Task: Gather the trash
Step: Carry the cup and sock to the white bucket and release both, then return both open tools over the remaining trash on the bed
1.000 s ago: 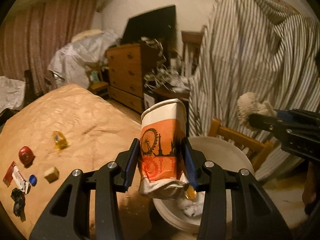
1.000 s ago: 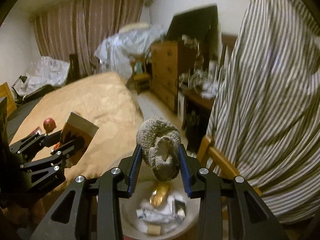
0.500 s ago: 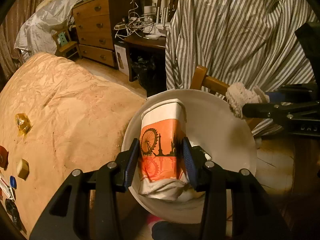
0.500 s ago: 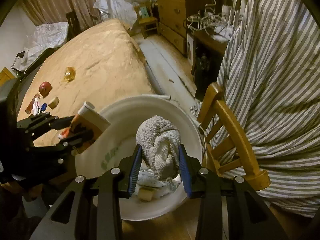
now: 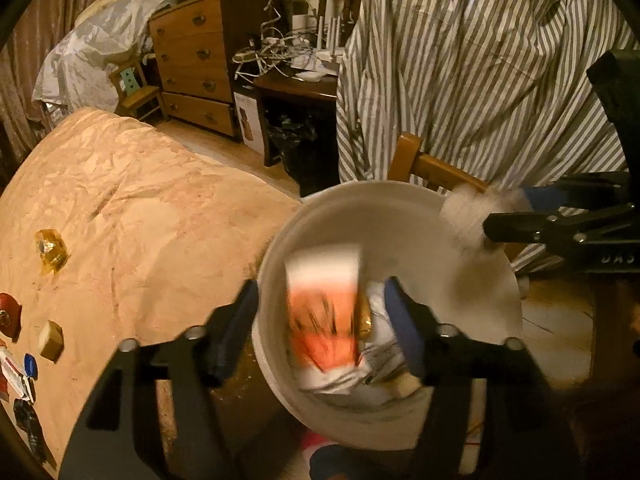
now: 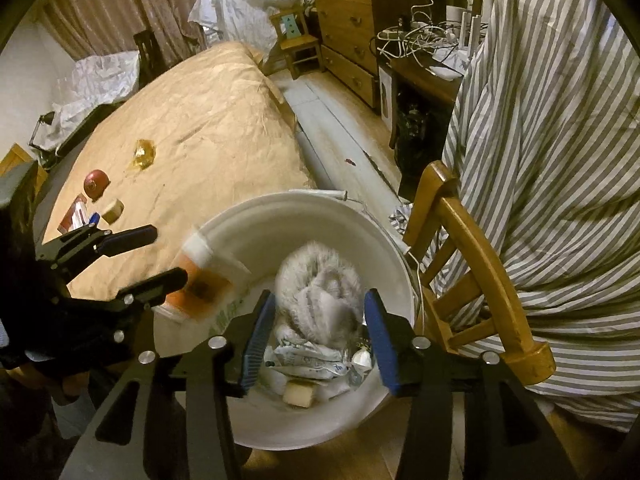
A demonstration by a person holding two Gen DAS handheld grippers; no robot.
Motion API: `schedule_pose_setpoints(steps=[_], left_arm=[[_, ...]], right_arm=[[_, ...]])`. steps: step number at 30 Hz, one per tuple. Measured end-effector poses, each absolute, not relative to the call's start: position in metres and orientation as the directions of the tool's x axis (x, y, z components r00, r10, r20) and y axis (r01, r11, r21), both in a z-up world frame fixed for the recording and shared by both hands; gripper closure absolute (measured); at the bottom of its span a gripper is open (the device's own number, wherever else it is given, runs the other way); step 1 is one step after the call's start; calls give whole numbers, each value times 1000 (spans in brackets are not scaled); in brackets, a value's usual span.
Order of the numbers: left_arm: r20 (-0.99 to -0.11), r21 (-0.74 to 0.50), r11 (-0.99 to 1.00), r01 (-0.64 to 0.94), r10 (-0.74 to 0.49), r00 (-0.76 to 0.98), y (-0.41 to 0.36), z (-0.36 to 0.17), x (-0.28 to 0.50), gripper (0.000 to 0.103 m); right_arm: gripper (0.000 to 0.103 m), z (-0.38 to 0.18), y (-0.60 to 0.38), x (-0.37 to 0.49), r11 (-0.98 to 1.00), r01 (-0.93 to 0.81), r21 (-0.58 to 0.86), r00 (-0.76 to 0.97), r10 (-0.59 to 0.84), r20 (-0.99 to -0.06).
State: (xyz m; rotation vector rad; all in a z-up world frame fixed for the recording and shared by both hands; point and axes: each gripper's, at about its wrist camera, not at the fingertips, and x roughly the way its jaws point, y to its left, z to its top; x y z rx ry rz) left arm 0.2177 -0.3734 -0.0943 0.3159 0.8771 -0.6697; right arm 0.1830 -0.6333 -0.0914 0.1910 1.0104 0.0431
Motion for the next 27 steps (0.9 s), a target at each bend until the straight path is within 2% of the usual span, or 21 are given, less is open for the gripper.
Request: schedule_pose_setpoints(steps=[15, 17, 19, 24, 27], left_arm=[[-782, -3, 766, 642, -402, 476, -366, -92, 214, 38], [-781, -4, 770, 638, -401, 478, -362, -92, 213, 38], [-779, -4, 774, 633, -400, 484, -354, -91, 211, 38], [-761, 32, 805, 593, -365, 537, -313, -93, 204, 38], [-751, 32, 843, 536, -334, 570, -273, -97, 204, 38]], right_arm=[[54, -82, -625, 172, 982, 35, 187, 569, 134, -811], [51, -77, -619, 168, 986, 25, 166, 592, 119, -797], [42, -70, -610, 161, 988, 16, 154, 628, 110, -771], [33, -49, -561, 140, 994, -51, 93, 744, 100, -661], [26, -46, -512, 133, 990, -129, 63, 790, 141, -597]])
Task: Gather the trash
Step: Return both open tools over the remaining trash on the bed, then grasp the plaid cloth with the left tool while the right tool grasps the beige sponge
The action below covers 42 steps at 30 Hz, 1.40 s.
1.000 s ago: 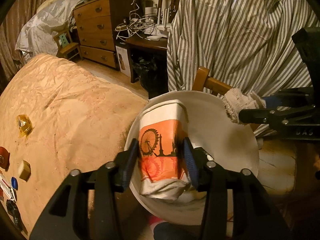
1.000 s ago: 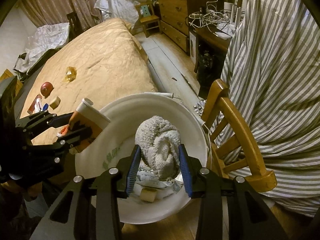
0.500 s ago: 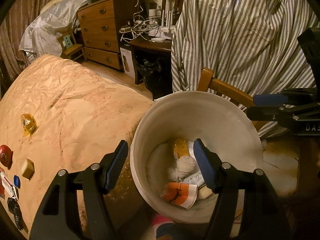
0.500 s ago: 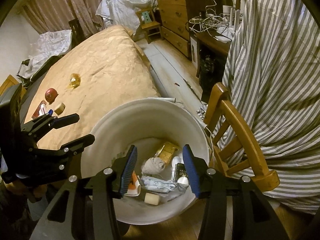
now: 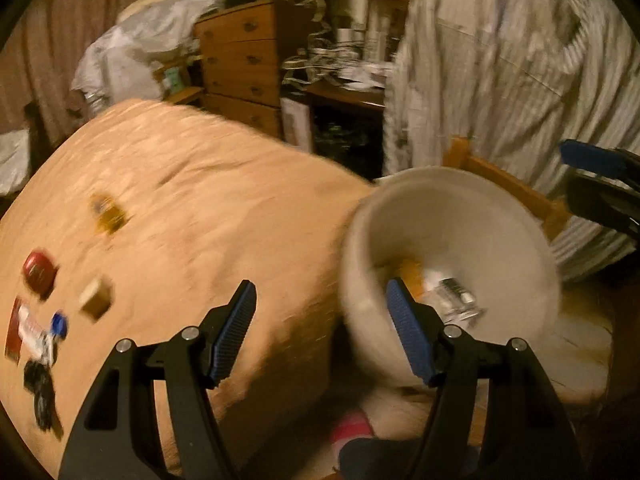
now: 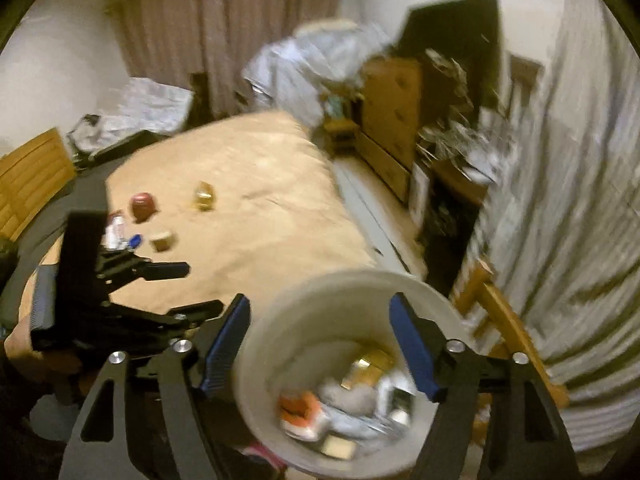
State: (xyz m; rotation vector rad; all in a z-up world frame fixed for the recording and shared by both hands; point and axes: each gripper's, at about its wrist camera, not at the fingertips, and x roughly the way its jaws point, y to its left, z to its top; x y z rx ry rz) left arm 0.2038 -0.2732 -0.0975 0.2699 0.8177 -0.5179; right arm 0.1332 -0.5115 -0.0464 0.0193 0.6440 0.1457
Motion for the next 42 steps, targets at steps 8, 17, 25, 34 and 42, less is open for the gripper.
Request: schedule_pose_setpoints(steps=[8, 17, 25, 34, 42], left_arm=[[-746, 36, 948, 318, -186, 639, -139, -115, 212, 38], [-737, 25, 1000, 13, 10, 676, 43, -127, 220, 31], [-767, 10, 997, -74, 55, 639, 108, -143, 250, 21], [-817, -1, 994, -110, 63, 574, 127, -186, 285, 27], [-811, -21, 994, -108, 47, 583, 130, -196, 278, 69]], right_arm=[[23, -70, -389, 157, 935, -344, 87, 735, 326, -595], [23, -111, -270, 196, 857, -492, 152, 603, 462, -650], [23, -134, -206, 233, 809, -555, 195, 503, 513, -695], [23, -153, -174, 272, 783, -590, 199, 457, 527, -717], [29, -170, -164, 309, 788, -594, 163, 464, 501, -731]])
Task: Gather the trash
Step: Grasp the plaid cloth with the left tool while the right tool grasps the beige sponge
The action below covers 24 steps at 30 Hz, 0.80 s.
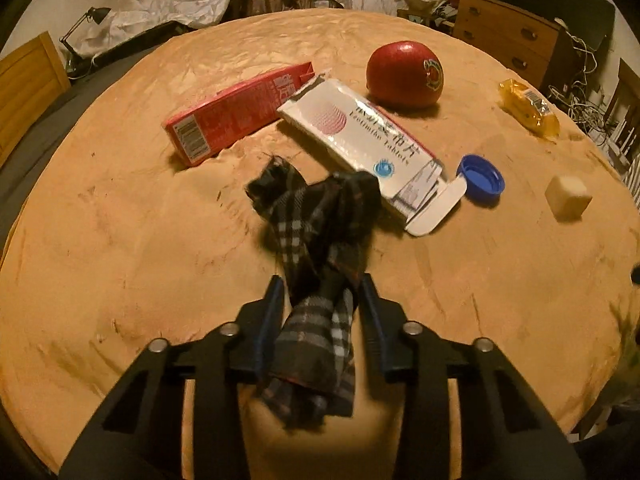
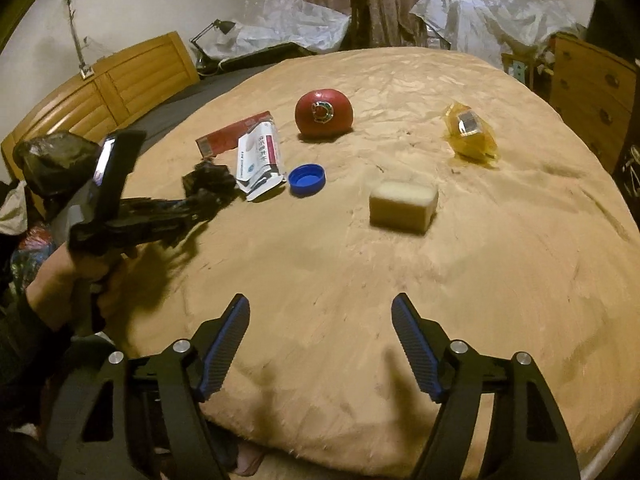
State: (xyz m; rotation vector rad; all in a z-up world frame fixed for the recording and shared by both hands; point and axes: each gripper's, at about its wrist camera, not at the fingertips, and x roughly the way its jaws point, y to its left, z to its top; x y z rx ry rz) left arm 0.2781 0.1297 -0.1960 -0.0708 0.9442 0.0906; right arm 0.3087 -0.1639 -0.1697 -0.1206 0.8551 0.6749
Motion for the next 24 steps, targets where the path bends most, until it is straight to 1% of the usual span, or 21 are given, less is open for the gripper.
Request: schedule_pose_setpoints(steps=[2, 6, 9, 11, 13, 15, 18, 20, 23, 24], left_arm=[[-812, -39, 994, -101, 27, 583, 133, -196, 276, 69], [-819, -60, 995, -78, -5, 574, 137, -196, 272, 69], [-828, -71, 995, -70, -19, 561, 140, -196, 276, 69], [-833, -76, 995, -69, -25, 553, 140, -195, 279, 69], [-835, -90, 994, -70, -37, 550, 143, -194, 281, 66], [-832, -121, 990, -78, -57, 553, 145, -193, 284, 53], [-825, -135, 986, -97, -58, 563, 147, -192, 287, 45], [-823, -119, 987, -103, -40, 566, 144, -194, 290, 45], [-822, -71, 992, -104, 1, 569, 136, -195, 295, 45], [-822, -57, 993, -105, 13, 570, 134, -195, 296, 49]], right_arm=[[30, -170, -157, 319, 776, -621, 110, 476, 484, -734], [30, -164, -144, 346, 735, -674, -75, 535, 415, -736], [29, -165, -128, 376, 641, -739, -207, 524, 355, -774], [29, -167, -119, 394, 577, -783, -231, 484, 333, -809], [29, -170, -111, 406, 525, -807, -272, 472, 297, -830], [29, -177, -104, 421, 479, -831, -282, 438, 252, -863], [29, -187, -96, 431, 447, -851, -276, 405, 226, -886], [31, -194, -92, 433, 433, -858, -276, 395, 212, -894], [40, -196, -90, 435, 444, -859, -255, 384, 231, -894], [43, -196, -91, 435, 452, -857, -248, 383, 236, -893]])
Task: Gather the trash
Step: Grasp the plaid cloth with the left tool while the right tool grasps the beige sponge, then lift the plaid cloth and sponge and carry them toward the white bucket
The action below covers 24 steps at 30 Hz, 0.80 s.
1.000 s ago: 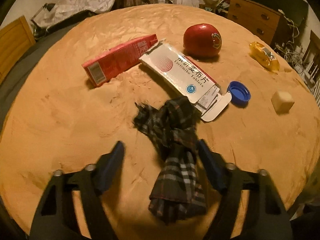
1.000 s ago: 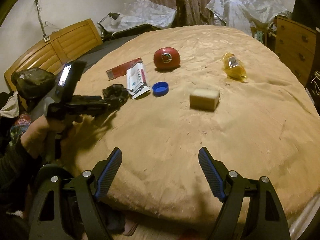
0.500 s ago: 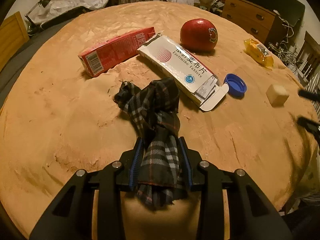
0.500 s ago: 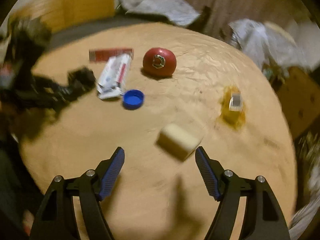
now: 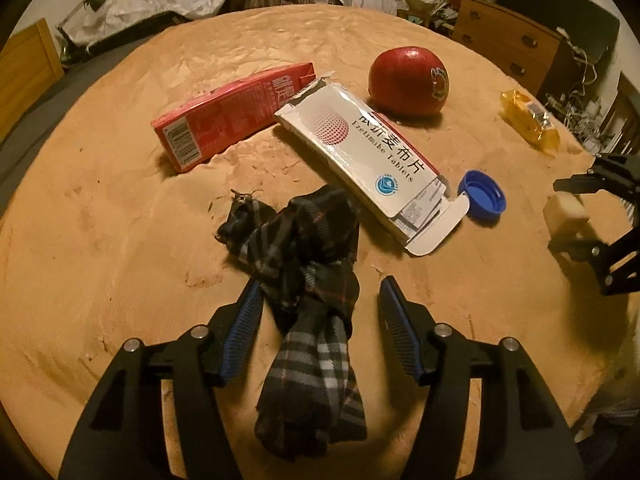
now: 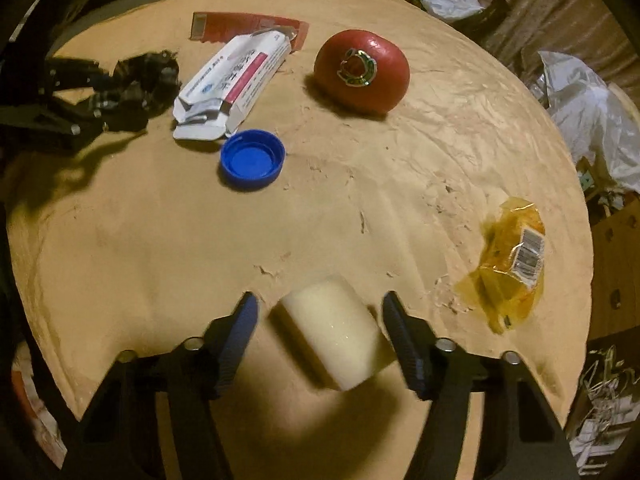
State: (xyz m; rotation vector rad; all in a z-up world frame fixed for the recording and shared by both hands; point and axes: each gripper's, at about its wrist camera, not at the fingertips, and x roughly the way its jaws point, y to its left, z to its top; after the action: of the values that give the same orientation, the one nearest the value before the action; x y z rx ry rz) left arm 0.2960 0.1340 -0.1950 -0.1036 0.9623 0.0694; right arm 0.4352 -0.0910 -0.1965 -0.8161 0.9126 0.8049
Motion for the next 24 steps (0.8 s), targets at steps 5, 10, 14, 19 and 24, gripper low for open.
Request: schedule_pose_setpoints(steps=[5, 10, 14, 19, 24], left_arm=[[-818, -45, 991, -124, 35, 574, 137, -195, 291, 68], [-810, -46, 990, -133, 41, 585, 133, -194, 279, 70], [-792, -39, 991, -129, 48, 608, 121, -187, 261, 70], [-758, -43, 990, -133, 54, 650, 107, -168, 238, 70], [-697, -31, 990, -136, 76, 713, 92, -137, 207, 70]], right_arm=[[56, -199, -88, 430, 495, -829, -261, 420, 242, -875], [62, -191, -95, 418, 593, -764, -255, 476, 252, -843], [63, -176, -109, 399, 698, -696, -168, 501, 304, -811], [63, -160, -119, 358, 775, -628, -71, 543, 372, -753], [63, -141, -123, 309, 822, -570, 5, 608, 426, -670]])
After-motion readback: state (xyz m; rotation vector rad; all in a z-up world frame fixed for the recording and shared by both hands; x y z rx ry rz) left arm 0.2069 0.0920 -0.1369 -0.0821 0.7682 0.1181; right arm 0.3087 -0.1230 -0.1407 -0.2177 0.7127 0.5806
